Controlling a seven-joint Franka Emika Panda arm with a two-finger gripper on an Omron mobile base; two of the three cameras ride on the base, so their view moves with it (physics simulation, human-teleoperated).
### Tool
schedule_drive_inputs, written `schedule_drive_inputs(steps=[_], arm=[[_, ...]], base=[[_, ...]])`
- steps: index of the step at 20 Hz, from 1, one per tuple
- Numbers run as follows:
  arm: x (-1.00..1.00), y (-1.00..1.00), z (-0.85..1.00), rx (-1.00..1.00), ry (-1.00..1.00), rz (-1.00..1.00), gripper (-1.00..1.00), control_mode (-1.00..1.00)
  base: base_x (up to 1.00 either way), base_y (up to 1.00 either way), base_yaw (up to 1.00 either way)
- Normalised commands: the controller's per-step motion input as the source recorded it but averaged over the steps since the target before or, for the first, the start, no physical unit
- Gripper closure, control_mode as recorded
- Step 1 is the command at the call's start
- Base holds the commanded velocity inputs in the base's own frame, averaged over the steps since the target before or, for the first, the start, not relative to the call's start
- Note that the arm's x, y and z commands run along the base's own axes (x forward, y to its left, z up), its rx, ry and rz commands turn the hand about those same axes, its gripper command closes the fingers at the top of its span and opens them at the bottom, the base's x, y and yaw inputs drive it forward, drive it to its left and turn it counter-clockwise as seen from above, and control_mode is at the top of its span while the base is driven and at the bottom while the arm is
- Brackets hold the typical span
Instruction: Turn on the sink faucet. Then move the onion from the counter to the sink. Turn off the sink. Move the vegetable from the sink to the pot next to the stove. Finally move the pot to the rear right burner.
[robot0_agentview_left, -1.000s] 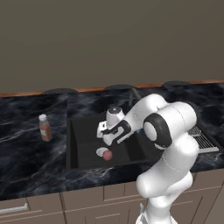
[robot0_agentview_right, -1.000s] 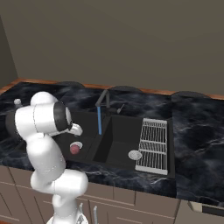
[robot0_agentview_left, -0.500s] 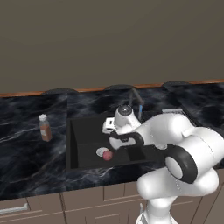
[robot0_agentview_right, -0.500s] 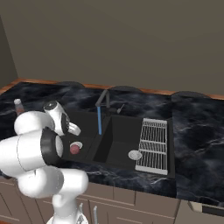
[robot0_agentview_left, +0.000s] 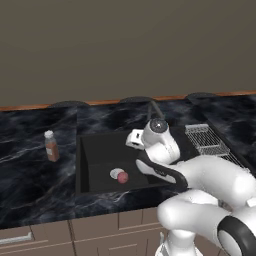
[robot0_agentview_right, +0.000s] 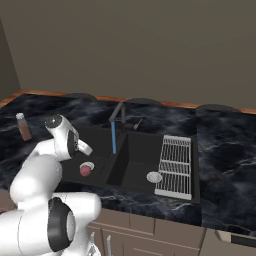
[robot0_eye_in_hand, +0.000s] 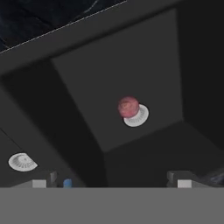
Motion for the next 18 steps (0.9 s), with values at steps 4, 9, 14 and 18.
schedule_drive_inputs(steps=[4,9,14,18], arm=[[-0.31,-0.29,0.45,0.07,-0.07,-0.09,-1.0,-1.0],[-0.3,-0.41,0.41,0.09,-0.05,-0.1,-1.0,-1.0],[-0.31,-0.65,0.24,0.12,-0.01,-0.12,-1.0,-1.0],[-0.27,-0.69,0.09,0.13,0.0,-0.15,-1.0,-1.0]], base=[[0.0,0.0,0.0],[0.0,0.0,0.0],[0.0,0.0,0.0],[0.0,0.0,0.0]])
